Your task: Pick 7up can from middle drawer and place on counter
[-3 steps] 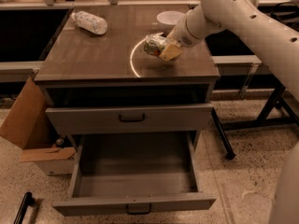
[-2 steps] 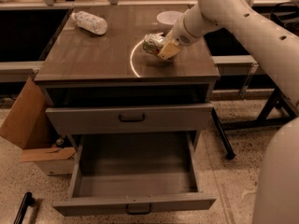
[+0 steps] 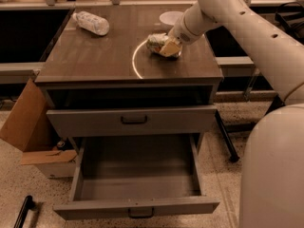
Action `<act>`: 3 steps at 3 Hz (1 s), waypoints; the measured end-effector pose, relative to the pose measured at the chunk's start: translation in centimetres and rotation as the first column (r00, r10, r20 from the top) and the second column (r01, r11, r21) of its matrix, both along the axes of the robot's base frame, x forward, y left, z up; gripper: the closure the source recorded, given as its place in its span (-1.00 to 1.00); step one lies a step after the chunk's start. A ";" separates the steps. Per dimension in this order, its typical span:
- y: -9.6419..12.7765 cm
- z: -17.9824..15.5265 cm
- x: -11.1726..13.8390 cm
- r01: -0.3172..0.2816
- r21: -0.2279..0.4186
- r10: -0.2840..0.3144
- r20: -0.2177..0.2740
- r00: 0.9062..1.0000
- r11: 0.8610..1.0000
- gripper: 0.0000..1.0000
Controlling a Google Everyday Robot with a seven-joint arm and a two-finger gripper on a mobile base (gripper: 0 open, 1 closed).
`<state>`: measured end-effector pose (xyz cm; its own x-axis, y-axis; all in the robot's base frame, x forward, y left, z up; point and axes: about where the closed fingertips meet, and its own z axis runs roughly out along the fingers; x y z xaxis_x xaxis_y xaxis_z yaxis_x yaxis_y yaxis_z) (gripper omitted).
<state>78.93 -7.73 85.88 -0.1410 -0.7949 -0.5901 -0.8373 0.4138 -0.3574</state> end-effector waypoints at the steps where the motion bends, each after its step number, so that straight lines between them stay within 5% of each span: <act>1: 0.1 -0.1 0.3 -0.004 0.002 0.004 -0.008 1.000 1.000 -1.00; 3: -1.3 2.4 -0.3 0.021 0.035 -0.022 0.032 0.999 0.999 -1.00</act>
Offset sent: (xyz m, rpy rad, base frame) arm 0.0051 -0.0111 0.0182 0.0182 -0.0191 -0.0126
